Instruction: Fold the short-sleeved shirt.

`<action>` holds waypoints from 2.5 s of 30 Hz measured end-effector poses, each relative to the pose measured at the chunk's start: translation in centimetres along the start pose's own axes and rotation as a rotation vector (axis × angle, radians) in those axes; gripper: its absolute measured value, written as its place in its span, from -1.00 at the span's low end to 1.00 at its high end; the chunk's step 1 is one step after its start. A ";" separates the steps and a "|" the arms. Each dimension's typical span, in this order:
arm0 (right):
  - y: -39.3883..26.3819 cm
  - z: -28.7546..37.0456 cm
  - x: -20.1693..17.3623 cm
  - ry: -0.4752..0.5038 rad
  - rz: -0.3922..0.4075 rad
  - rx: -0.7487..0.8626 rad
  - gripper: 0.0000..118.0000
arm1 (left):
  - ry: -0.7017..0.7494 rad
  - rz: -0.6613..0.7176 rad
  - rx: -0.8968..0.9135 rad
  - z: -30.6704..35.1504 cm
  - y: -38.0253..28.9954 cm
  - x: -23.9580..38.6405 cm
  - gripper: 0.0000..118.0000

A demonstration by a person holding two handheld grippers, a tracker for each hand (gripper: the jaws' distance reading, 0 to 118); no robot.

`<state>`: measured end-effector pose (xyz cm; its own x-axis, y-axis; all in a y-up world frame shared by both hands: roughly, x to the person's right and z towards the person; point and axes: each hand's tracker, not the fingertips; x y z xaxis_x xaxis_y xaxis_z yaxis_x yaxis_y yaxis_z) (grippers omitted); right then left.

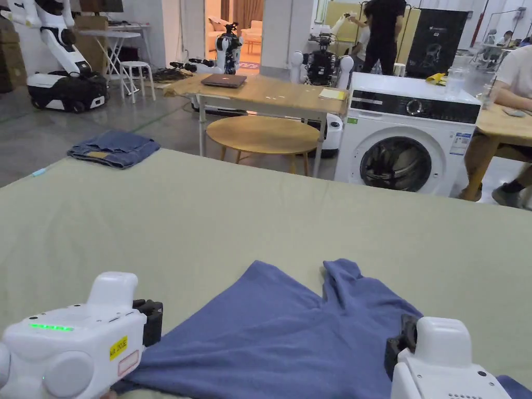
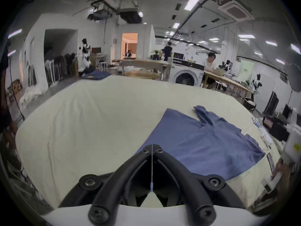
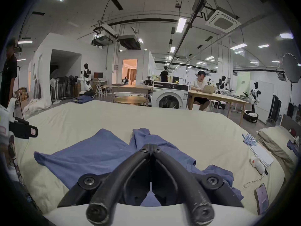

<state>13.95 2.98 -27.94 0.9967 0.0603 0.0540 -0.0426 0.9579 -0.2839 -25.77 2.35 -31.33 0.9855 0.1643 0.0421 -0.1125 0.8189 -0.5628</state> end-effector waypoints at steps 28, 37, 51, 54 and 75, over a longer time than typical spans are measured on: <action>-3.8 -3.5 0.6 0.025 0.016 -0.179 -1.00 | 0.218 0.160 -0.472 -5.7 -2.9 -3.8 -0.40; -2.2 -6.8 3.1 0.046 -0.001 -0.206 -1.00 | 0.140 0.133 -0.412 -5.1 -2.6 -4.0 -0.98; 2.7 -29.1 10.1 0.073 0.101 -0.613 0.07 | 0.122 0.191 -0.335 -3.9 -2.8 -5.0 -0.98; 2.2 -31.7 9.8 0.146 0.150 -0.677 0.07 | 0.119 0.190 -0.342 -4.1 -2.8 -5.2 -0.98; 2.6 -27.9 7.2 0.136 0.152 -0.536 -0.98 | 0.107 0.156 -0.238 -2.6 -1.4 -4.5 -0.98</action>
<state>22.98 -1.91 -55.05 0.9835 0.1155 -0.1395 -0.1809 0.6628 -0.7266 -29.75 -1.00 -32.89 0.9678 0.2091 -0.1401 -0.2433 0.6344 -0.7337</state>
